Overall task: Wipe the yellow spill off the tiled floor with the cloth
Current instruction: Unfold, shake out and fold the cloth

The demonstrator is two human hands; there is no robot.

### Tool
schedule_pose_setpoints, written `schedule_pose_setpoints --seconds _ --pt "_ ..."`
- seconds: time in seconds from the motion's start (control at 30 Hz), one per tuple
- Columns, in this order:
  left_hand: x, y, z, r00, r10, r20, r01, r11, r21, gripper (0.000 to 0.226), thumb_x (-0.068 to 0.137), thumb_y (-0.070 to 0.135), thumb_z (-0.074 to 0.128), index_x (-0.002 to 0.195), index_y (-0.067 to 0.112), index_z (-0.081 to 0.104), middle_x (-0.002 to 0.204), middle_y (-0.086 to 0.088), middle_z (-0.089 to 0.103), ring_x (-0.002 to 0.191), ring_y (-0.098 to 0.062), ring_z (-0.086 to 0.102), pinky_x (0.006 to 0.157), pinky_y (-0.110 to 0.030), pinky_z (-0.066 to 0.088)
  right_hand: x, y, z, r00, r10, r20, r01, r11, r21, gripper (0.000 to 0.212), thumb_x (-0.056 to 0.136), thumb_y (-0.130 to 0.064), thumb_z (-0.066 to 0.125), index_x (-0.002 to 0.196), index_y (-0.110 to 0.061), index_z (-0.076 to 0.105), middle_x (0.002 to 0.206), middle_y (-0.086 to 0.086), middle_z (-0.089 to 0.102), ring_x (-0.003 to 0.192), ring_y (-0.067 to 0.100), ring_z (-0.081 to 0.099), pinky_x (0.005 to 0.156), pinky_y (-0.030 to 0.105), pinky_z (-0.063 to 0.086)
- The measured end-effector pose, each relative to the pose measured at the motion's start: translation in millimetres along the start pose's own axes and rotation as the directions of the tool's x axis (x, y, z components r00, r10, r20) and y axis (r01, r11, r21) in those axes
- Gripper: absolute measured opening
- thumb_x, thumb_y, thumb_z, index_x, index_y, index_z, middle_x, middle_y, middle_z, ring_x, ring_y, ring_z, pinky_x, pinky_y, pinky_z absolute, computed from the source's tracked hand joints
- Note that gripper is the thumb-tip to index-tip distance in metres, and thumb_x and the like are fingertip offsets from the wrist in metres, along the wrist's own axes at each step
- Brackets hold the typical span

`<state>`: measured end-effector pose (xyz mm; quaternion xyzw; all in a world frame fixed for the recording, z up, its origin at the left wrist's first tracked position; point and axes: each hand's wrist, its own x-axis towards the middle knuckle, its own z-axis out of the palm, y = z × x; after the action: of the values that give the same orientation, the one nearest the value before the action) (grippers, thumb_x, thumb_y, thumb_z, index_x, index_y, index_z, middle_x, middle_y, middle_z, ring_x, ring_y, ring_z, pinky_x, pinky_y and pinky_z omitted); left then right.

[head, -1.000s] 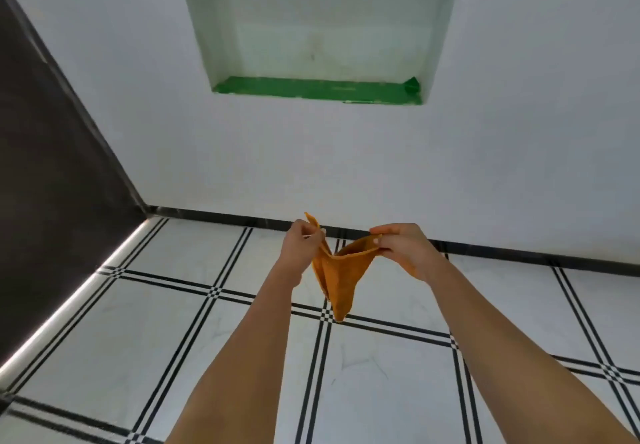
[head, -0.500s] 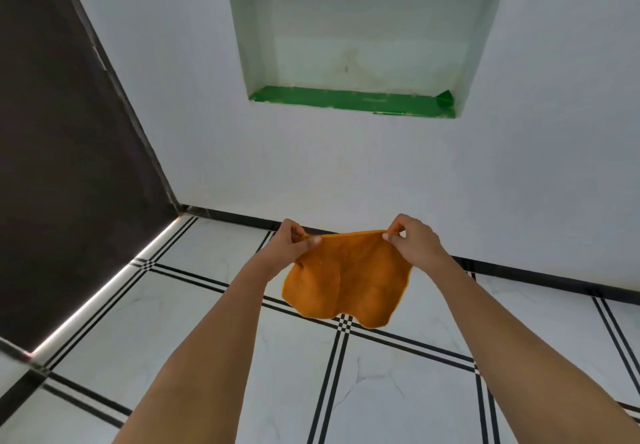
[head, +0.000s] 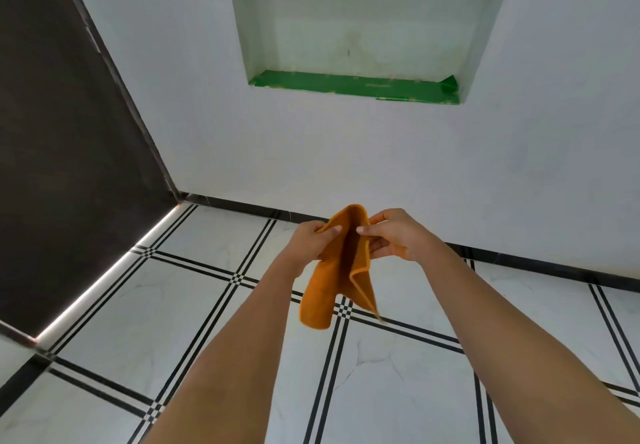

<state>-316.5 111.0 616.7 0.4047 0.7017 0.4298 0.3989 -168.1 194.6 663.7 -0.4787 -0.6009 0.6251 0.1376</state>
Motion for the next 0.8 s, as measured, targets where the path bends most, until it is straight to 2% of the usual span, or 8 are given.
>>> schedule_pose_setpoints --seconds 0.07,0.13,0.2,0.3,0.43,0.53,0.6,0.8 --pt "-2.7 6.7 6.7 0.992 -0.004 0.127 0.02 0.992 -0.123 0.044 0.088 0.044 0.057 0.1 0.001 0.06 0.099 -0.012 0.064 0.095 -0.027 0.062 0.086 -0.038 0.052 -0.4 -0.5 7.3 0.999 -0.006 0.047 0.001 0.994 0.107 0.011 0.086 -0.002 0.062 0.095 -0.001 0.056 0.085 0.02 0.066 0.074 0.031 0.069 0.07 0.043 0.058" --pt "-4.7 10.3 8.9 0.979 0.019 0.203 0.007 0.992 -0.129 0.05 0.08 0.044 0.067 0.098 -0.002 0.059 0.09 -0.015 0.06 0.084 -0.027 0.06 0.083 -0.036 0.05 1.0 -0.9 12.4 0.998 -0.015 0.066 0.004 0.987 0.16 0.012 0.089 -0.003 0.058 0.099 0.002 0.06 0.091 0.02 0.068 0.079 0.029 0.07 0.067 0.038 0.059" --pt "-4.1 11.7 6.5 0.978 0.035 0.205 -0.021 0.997 -0.072 0.034 0.078 0.027 0.074 0.095 0.002 0.058 0.084 -0.011 0.059 0.08 -0.022 0.058 0.078 -0.032 0.049 2.8 -1.6 13.8 0.998 -0.013 0.064 0.0 0.978 0.207 0.018 0.094 -0.007 0.051 0.107 0.003 0.059 0.099 0.02 0.068 0.086 0.027 0.069 0.067 0.035 0.058" --pt "-1.5 14.1 -1.5 0.985 0.063 0.162 -0.064 0.998 -0.001 0.015 0.084 0.004 0.062 0.099 0.005 0.06 0.085 -0.008 0.058 0.082 -0.018 0.055 0.078 -0.031 0.047 5.1 -2.3 12.0 0.996 -0.057 0.062 0.037 0.959 0.28 0.023 0.094 0.0 0.048 0.115 0.001 0.053 0.099 0.021 0.067 0.088 0.029 0.069 0.073 0.036 0.057" --pt "0.0 32.7 -10.9 0.989 0.104 0.102 -0.111 0.992 0.068 0.012 0.093 0.01 0.051 0.095 0.012 0.062 0.09 -0.007 0.06 0.086 -0.019 0.054 0.079 -0.031 0.047 11.0 3.1 6.6 0.995 -0.085 -0.044 0.091 0.985 0.149 0.042 0.085 0.001 0.062 0.123 -0.01 0.049 0.114 0.018 0.063 0.1 0.029 0.065 0.091 0.043 0.052" --pt "0.4 51.7 -21.1 0.983 0.138 0.125 -0.146 0.988 0.059 0.01 0.092 0.015 0.055 0.093 0.014 0.064 0.092 -0.005 0.062 0.089 -0.019 0.056 0.078 -0.03 0.048 10.9 10.2 3.0 0.996 -0.086 0.016 0.084 0.994 0.072 0.066 0.077 -0.005 0.073 0.132 -0.017 0.039 0.128 0.008 0.053 0.121 0.03 0.05 0.108 0.05 0.034" --pt "-0.1 61.0 -28.6 0.975 0.161 0.151 -0.168 0.985 0.035 0.01 0.092 0.015 0.055 0.091 0.017 0.064 0.094 -0.004 0.062 0.091 -0.02 0.057 0.079 -0.032 0.049 9.9 15.1 1.4 0.995 -0.08 0.053 0.08 0.997 0.014 0.08 0.074 -0.009 0.077 0.139 -0.019 0.031 0.136 0.005 0.045 0.129 0.028 0.04 0.11 0.048 0.027" --pt "-0.7 69.6 -46.5 0.983 0.146 0.113 -0.114 0.962 -0.249 0.01 0.091 0.018 0.057 0.093 0.02 0.066 0.098 -0.006 0.065 0.096 -0.028 0.059 0.083 -0.043 0.051 2.9 19.6 -0.2 0.977 -0.026 0.211 0.05 0.992 -0.112 0.066 0.08 -0.02 0.072 0.136 -0.016 0.038 0.137 0.004 0.048 0.13 0.024 0.038 0.109 0.043 0.023"
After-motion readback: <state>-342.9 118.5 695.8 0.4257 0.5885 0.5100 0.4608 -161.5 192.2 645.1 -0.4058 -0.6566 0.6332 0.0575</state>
